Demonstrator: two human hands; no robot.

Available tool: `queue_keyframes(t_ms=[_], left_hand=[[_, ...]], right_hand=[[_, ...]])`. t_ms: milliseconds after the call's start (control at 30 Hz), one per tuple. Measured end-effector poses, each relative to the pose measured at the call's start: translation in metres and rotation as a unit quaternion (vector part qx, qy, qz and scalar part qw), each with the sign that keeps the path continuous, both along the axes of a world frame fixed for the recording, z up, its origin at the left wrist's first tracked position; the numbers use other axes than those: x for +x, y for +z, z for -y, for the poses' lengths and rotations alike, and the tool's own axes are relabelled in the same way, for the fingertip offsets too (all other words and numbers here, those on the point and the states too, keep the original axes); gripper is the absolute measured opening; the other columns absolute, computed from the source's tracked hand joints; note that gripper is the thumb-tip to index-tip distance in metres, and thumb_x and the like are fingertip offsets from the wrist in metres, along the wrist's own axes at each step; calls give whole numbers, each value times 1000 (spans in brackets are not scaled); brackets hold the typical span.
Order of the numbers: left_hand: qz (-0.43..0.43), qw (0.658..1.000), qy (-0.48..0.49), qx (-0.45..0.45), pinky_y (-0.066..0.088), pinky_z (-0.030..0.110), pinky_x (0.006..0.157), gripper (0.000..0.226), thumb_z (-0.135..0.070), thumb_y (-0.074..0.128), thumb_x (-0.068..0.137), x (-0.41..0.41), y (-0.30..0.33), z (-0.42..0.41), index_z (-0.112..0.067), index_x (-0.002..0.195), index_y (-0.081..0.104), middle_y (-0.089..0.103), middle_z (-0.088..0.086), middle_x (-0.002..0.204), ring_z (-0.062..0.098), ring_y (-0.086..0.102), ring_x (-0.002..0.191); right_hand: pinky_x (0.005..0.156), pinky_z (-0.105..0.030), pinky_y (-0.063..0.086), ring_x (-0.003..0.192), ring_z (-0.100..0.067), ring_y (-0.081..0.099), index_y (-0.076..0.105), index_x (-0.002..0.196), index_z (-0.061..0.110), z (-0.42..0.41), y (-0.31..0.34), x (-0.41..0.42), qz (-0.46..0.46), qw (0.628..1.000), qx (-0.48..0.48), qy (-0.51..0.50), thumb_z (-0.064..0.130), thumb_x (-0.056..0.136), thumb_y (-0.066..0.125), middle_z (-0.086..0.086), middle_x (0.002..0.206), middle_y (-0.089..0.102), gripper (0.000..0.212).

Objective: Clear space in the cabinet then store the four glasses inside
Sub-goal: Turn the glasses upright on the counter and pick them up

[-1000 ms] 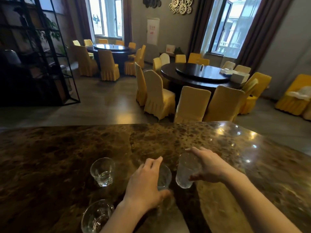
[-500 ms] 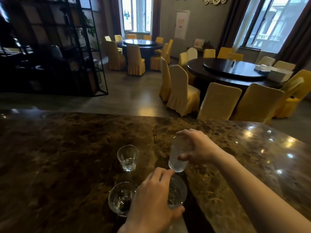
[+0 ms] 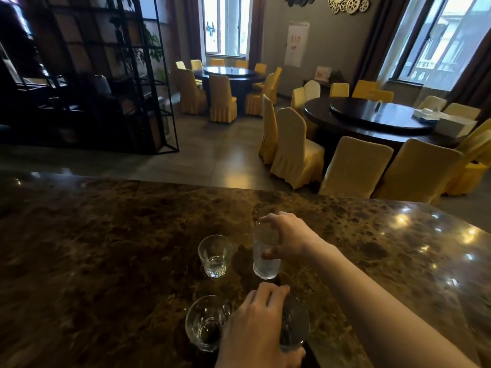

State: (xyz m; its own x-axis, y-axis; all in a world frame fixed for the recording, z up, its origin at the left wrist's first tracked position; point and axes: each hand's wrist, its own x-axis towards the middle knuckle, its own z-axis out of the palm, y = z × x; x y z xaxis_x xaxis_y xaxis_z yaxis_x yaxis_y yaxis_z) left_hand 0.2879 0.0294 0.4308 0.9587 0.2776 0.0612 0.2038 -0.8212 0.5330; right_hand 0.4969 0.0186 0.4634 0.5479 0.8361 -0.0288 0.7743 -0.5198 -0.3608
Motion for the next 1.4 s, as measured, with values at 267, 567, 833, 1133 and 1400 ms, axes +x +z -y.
queue_keyframes(t_ms=[267, 567, 833, 1133, 1400], left_hand=[[5, 1000, 10, 0, 35, 36, 111, 93, -56, 74, 70, 6, -2, -3, -41, 145, 21, 28, -22, 139, 6, 30, 133], [15, 1000, 14, 11, 39, 34, 107, 95, -60, 74, 66, 8, -8, -6, -42, 143, 20, 27, -23, 136, 5, 32, 131], [15, 1000, 3, 12, 38, 36, 107, 96, -64, 72, 68, 8, -7, -7, -42, 143, 16, 26, -22, 139, 7, 30, 133], [19, 999, -24, 15, 36, 39, 111, 111, -68, 69, 68, -4, 0, -10, -51, 144, -10, 13, -23, 149, 9, 25, 139], [83, 993, 69, 54, 22, 8, 99, 85, -99, 31, 59, -54, 20, -40, -69, 132, -2, 24, -42, 133, -18, 27, 122]], right_hand=[[90, -33, 53, 118, -20, 53, 47, 143, 31, 2, -2, 1, 2, 1000, -5, -13, 42, 67, 90, 4, 132, 51, 88], [87, -32, 56, 116, -20, 53, 44, 143, 35, 8, -7, -3, -3, 1000, -3, -10, 41, 66, 91, 4, 132, 50, 91], [91, -33, 55, 121, -20, 50, 41, 146, 35, 9, -3, -8, -13, 1000, -7, -24, 38, 69, 90, 4, 136, 47, 91], [99, -34, 51, 128, -20, 47, 31, 154, 36, 16, 8, -15, -24, 999, -16, -22, 42, 71, 88, 4, 144, 42, 101], [102, -33, 49, 126, -14, 51, 41, 148, 36, 55, 25, -19, 8, 999, 32, -29, 45, 81, 79, 7, 141, 49, 78]])
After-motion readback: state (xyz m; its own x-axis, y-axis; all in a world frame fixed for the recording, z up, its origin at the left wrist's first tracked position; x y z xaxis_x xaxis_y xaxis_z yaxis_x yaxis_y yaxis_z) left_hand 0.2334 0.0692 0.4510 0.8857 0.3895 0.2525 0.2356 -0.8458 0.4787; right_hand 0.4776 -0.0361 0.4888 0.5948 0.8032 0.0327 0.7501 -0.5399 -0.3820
